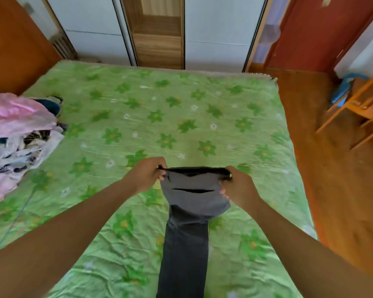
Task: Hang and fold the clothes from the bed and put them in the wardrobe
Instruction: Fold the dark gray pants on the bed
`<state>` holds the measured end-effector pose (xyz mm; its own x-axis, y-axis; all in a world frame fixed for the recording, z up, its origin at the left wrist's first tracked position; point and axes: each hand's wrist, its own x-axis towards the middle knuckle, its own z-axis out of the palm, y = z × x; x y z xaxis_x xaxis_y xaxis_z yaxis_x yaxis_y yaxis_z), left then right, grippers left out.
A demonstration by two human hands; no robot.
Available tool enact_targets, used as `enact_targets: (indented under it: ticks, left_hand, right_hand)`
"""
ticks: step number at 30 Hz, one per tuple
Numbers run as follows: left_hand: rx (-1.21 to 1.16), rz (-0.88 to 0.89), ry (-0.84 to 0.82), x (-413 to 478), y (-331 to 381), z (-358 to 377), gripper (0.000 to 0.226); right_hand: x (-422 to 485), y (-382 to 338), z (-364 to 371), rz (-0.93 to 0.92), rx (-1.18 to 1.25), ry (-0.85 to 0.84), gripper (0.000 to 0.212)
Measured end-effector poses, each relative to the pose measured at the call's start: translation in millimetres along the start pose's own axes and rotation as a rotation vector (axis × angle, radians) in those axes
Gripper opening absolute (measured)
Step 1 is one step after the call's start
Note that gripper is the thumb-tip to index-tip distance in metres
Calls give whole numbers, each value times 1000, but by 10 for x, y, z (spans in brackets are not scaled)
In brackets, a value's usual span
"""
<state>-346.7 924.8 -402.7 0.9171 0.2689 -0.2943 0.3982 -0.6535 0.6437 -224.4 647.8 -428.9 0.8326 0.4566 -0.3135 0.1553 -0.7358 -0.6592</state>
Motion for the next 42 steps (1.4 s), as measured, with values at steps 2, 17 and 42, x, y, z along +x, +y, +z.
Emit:
enact_targets:
  ticks: [2,17,42]
  left_hand:
    - [42,25,81,404,7,-41,11]
    - [86,-285,-243,409,-1500,2139,73]
    - [-563,-644,-161,-1613,-2481,3765,14]
  right_hand:
    - [419,-34,7,19,72,2,19]
    - [538,1501,1873,232,-151,-400,64]
    - [-1599,2595,3545,697,736,-294,8]
